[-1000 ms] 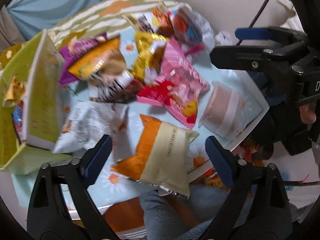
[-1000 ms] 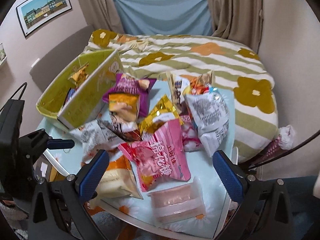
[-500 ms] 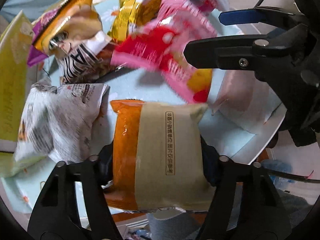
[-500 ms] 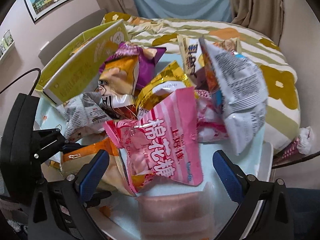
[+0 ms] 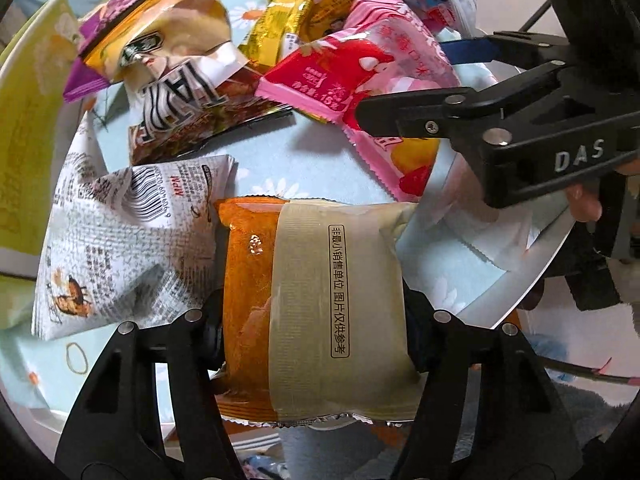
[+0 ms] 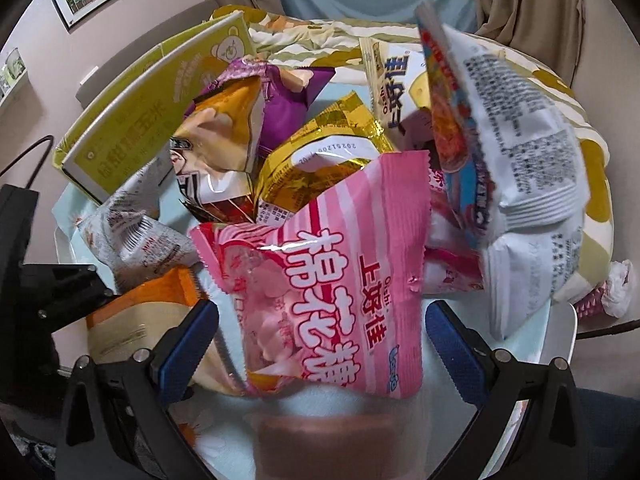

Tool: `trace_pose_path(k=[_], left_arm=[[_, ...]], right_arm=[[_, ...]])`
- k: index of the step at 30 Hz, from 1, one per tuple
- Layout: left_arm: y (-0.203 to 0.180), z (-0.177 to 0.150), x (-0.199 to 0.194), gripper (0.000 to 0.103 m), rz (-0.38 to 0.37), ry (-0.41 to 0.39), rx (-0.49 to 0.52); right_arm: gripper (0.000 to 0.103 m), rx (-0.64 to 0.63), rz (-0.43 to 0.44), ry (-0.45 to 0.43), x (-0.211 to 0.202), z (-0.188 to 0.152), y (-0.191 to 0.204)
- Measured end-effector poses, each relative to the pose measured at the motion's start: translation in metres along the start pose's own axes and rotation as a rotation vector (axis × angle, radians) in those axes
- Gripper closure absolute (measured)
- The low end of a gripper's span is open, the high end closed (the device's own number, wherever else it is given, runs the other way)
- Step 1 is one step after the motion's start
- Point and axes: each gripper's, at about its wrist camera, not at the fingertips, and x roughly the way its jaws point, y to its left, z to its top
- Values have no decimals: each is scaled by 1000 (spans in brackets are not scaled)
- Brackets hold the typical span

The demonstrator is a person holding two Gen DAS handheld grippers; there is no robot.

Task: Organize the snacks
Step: 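Grasp the orange-and-beige pastry pack with the left tool while the right tool grasps the pink marshmallow bag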

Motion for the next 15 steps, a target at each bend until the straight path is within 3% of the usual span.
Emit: trace_pose_path(k=[4,9,15], left_arm=[[-1,-7,-1,40,19,-3,1],[2,-7,-1,40,30,-8,-16],[7,-5,-12,40,28,-25,-17]], right_arm=[[0,12,10,5,7,3,-2],[25,-9,33,25,17,3,1],[41,-52,22,26,13,0,14]])
